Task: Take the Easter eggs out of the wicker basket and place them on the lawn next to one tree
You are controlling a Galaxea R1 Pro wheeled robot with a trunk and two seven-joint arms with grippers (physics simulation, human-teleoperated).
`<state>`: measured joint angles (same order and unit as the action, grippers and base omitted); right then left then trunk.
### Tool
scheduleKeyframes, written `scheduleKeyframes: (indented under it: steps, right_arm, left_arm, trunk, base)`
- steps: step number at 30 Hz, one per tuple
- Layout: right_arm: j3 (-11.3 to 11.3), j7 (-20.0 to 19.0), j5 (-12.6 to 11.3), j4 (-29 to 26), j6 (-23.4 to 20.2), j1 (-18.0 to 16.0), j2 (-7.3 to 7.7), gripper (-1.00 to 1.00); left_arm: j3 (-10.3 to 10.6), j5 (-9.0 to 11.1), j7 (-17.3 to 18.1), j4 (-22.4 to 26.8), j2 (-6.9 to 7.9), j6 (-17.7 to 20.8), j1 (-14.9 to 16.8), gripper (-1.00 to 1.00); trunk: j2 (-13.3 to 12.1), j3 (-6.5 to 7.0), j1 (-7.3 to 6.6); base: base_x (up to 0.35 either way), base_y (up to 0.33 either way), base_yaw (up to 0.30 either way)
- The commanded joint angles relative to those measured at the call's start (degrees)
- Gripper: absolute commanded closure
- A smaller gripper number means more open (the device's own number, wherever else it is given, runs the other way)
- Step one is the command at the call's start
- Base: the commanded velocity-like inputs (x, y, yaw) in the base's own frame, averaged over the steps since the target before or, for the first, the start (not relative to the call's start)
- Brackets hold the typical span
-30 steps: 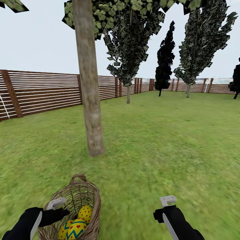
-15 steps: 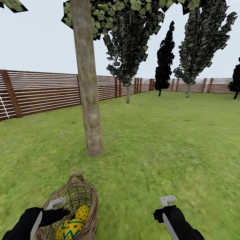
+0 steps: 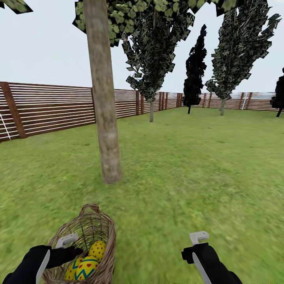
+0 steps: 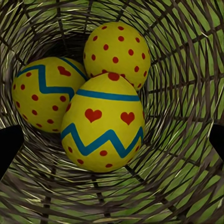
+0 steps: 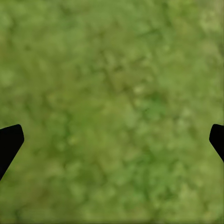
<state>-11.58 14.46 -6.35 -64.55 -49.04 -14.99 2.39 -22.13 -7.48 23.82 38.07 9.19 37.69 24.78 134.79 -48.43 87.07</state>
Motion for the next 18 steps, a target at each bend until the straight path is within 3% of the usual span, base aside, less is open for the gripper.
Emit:
scheduleKeyframes:
  steps: [1, 10, 18]
  right_arm:
    - [-0.2, 0.6, -0.6, -0.1, -0.2, 0.0, 0.07, -1.0]
    - [-0.2, 0.6, -0.6, -0.1, -0.2, 0.0, 0.07, -1.0]
    - [-0.2, 0.6, -0.6, -0.1, -0.2, 0.0, 0.07, -1.0]
  left_arm:
    - [-0.3, -0.6, 0.5, 0.1, -0.05, 0.2, 0.0, -1.0]
    - [-0.3, -0.6, 0.5, 0.1, -0.11, 0.2, 0.1, -1.0]
    - [-0.3, -0.5, 0.5, 0.1, -0.3, 0.2, 0.0, -1.0]
  trunk:
    - [0.0, -0.06, -0.01]
    - [2.8, -1.32, 1.53]
    - [2.8, -1.32, 1.53]
  base:
    - [0.0, 0.0, 0.0]
    - [0.0, 0.0, 0.0]
    - [0.0, 0.0, 0.0]
